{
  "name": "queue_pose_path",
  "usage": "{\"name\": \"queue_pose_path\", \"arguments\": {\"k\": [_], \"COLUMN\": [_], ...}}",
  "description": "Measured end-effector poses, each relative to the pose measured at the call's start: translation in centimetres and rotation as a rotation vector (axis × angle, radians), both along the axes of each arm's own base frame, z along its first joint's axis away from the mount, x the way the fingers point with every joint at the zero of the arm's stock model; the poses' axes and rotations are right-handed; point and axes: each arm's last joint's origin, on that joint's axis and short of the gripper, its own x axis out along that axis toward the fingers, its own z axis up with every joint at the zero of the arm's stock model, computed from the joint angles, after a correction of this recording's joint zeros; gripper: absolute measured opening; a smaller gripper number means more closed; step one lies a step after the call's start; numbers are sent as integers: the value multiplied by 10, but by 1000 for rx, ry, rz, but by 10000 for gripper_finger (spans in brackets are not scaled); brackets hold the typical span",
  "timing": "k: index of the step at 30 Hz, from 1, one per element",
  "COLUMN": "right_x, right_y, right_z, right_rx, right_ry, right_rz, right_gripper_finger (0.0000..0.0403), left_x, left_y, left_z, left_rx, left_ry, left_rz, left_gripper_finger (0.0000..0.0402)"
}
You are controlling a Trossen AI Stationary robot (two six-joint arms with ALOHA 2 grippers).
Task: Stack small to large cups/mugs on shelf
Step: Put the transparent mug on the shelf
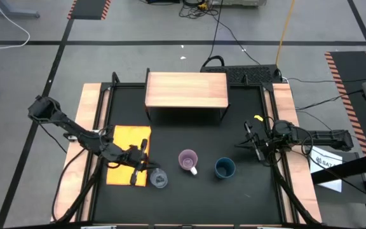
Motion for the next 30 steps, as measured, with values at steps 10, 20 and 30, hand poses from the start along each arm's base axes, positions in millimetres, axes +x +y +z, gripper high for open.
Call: {"name": "queue_pose_path", "arguments": {"k": [10, 20, 30], "right_x": [0, 0, 0], "right_y": [0, 0, 0], "right_z": [0, 0, 0], "right_rx": [0, 4, 1], "right_ry": [0, 2, 1], "right_rz": [0, 0, 0], "right_gripper_finger": [0, 0, 0], "left_x": [0, 5, 9], "left_y": [9, 2, 15], "left_z": [5, 41, 53], "left_rx": [-26, 84, 36], "left_ry": [121, 344, 459], "left_rz": [32, 39, 55], "left_gripper_finger": [0, 0, 0]}}
